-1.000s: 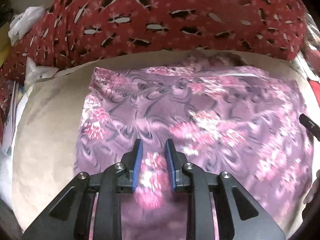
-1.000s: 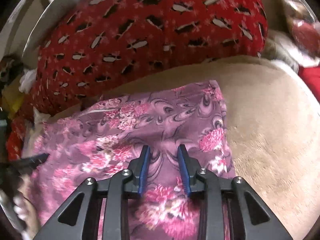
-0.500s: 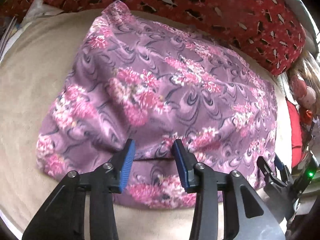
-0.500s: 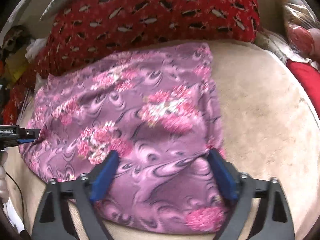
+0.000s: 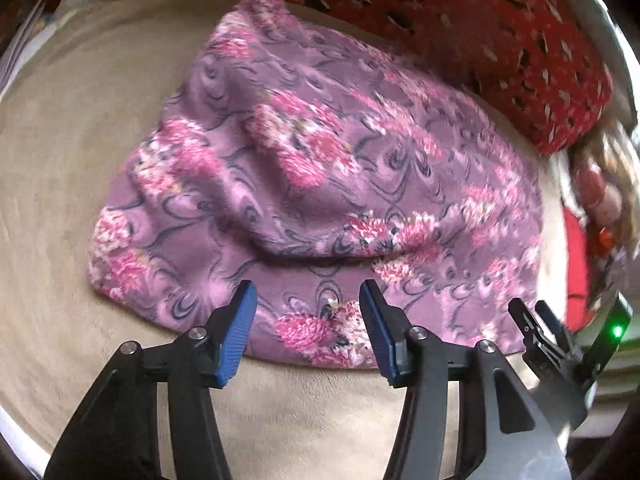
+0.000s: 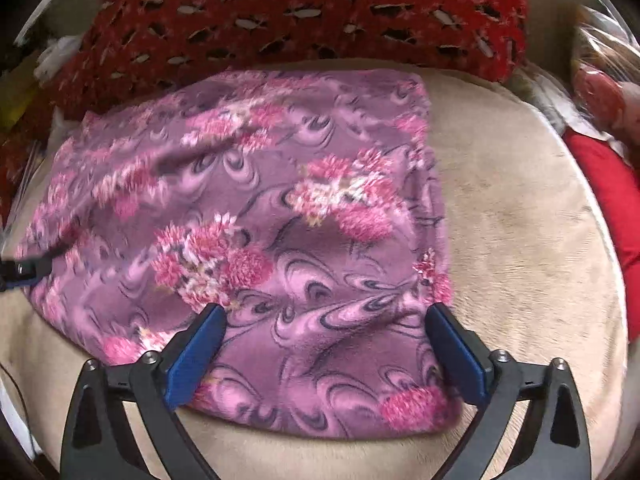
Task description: Fold small clothes
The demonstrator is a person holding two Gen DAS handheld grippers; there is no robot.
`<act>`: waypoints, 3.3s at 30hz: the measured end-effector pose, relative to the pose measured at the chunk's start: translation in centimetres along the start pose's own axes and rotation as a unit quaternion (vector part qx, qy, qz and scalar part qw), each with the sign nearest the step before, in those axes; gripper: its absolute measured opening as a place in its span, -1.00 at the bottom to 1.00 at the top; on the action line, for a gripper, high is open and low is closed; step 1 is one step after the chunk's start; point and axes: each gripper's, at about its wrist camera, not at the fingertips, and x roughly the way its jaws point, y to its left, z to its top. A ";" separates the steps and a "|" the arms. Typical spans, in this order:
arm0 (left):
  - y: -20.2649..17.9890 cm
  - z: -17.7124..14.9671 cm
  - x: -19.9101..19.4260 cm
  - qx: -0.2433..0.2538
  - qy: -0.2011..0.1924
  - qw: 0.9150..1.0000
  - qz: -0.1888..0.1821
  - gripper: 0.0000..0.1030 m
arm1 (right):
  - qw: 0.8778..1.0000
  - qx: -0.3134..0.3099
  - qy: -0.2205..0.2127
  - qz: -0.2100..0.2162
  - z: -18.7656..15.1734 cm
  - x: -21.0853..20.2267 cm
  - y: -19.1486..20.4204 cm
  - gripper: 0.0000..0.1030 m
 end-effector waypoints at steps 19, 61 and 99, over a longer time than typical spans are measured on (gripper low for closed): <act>10.2 7.8 -0.8 -0.152 -0.010 0.985 -0.083 0.01 | 0.997 -0.055 -0.046 -0.012 4.1 4.7 6.7 0.99; -12.9 5.7 -1.8 0.016 0.019 0.990 -0.140 -0.76 | 0.989 0.036 -0.104 0.095 -0.1 3.3 -2.4 1.00; -6.0 3.5 -1.4 -0.067 -0.064 0.956 -0.277 -0.15 | 0.993 0.023 -0.094 0.063 0.3 3.6 -1.0 1.00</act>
